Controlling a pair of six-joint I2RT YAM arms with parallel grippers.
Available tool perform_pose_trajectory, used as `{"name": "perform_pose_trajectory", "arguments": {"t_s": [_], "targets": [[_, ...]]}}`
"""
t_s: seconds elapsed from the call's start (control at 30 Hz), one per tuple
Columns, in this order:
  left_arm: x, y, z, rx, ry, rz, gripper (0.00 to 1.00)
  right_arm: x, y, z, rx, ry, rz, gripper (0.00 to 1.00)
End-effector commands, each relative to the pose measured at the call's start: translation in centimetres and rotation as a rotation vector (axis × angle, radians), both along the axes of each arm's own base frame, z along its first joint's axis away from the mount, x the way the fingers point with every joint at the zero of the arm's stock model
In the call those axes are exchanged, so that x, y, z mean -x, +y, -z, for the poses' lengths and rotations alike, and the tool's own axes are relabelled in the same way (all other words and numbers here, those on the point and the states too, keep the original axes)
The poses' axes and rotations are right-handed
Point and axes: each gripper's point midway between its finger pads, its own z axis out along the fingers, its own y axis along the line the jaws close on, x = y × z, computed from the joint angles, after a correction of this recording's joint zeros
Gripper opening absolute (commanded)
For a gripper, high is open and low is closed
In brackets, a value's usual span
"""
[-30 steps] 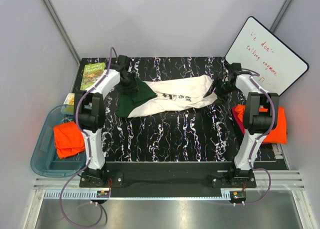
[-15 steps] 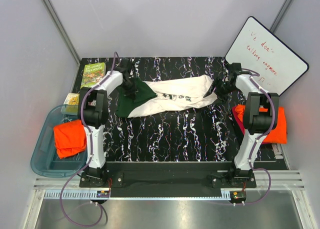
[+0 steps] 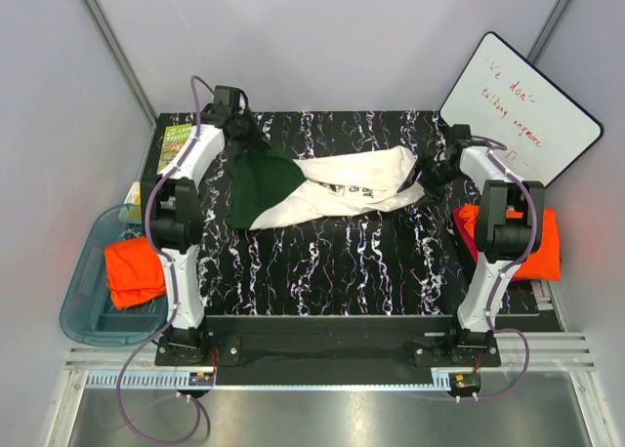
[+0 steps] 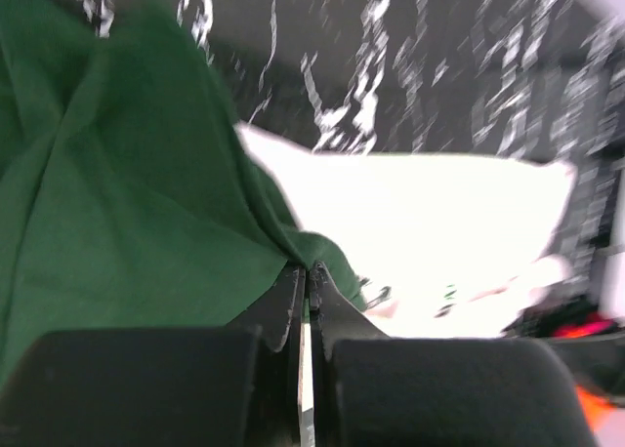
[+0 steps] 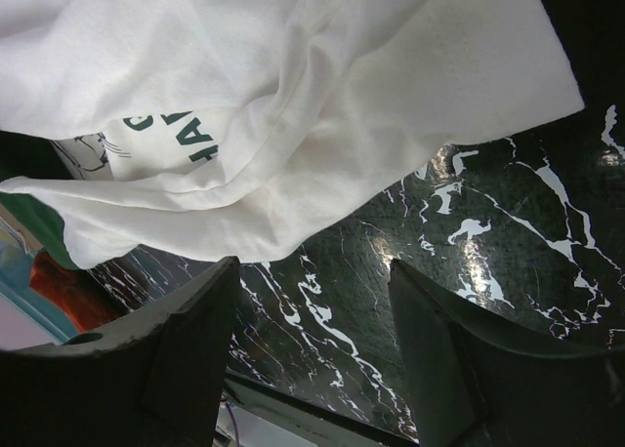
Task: Fold and stack the t-shirts
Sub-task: Fold the tshirt
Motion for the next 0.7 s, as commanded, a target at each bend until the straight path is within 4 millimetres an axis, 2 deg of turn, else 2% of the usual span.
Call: {"name": "perform_pose_trajectory", "arguments": {"t_s": [0.0,0.03,0.07,0.1,0.13,0.17,0.27,0.3,0.33,0.37,0.43,0.47,0.5,0.53,0.57,0.6,0.63,0.67], "targets": [[-3.9,-0.2,-5.2,0.228,-0.142,-0.066,0.00,0.0,-0.2,-1.2,0.011,-0.040,0.006,0.70],[-4.8,-0.8,-5.1,0.279,-0.162,-0.044,0.14,-0.1,-0.3,-1.4,0.014,-0.047,0.004,0.70],[-5.5,-0.5,-5.1,0.323,-0.165,-0.044,0.41,-0.1,-0.3,-1.4,0.018,-0.049,0.001,0.70],[-5.8,-1.3,-6.2,0.416,-0.154,-0.022,0.71,-0.1,-0.3,-1.7,0.019,-0.057,0.000,0.70],[-6.4,-1.4,-5.0,0.445,-0.128,-0.024,0.99,-0.2,-0.4,-1.9,0.022,-0.066,-0.005,0.70],[-6.7,-1.3,-5.2,0.463,-0.129,-0.022,0.99,-0.4,-0.5,-2.3,0.029,-0.081,-0.011,0.70],[-6.1,-1.5,-6.9,0.461,-0.163,0.014,0.99,-1.1,-0.9,-3.9,0.066,-0.144,-0.025,0.71],[-5.3,-1.4,-6.2,0.447,-0.150,0.020,0.99,-1.3,-1.2,-4.3,0.081,-0.160,-0.030,0.70],[-4.5,-1.4,-7.8,0.442,-0.177,0.033,0.99,-1.6,-1.2,-4.7,0.095,-0.177,-0.038,0.71],[-3.8,-1.4,-8.0,0.434,-0.180,0.039,0.99,-2.1,-1.5,-5.6,0.129,-0.205,-0.055,0.71],[-1.4,-1.4,-8.3,0.410,-0.177,0.063,0.99,-2.6,-1.3,-6.2,0.171,-0.229,-0.086,0.70],[-0.1,-1.8,-6.9,0.382,-0.154,0.086,0.99,-3.2,-0.8,-6.5,0.220,-0.245,-0.129,0.67],[0.8,-1.8,-8.0,0.354,-0.180,0.100,0.99,-3.6,-0.6,-6.6,0.248,-0.251,-0.147,0.61],[2.0,-2.0,-7.2,0.319,-0.149,0.112,0.99,-3.9,-0.1,-6.6,0.272,-0.254,-0.174,0.48],[3.1,-2.7,-6.4,0.260,-0.145,0.163,0.94,-4.8,0.8,-6.6,0.304,-0.261,-0.210,0.31],[3.8,-2.9,-6.2,0.222,-0.139,0.175,0.49,-5.2,1.3,-6.5,0.318,-0.259,-0.220,0.13],[4.9,-3.1,-4.9,0.190,-0.086,0.189,0.18,-5.7,1.5,-6.1,0.336,-0.250,-0.221,0.00],[5.8,-3.8,-4.4,0.132,-0.075,0.227,0.00,-6.7,2.2,-5.6,0.373,-0.243,-0.232,0.00]]}}
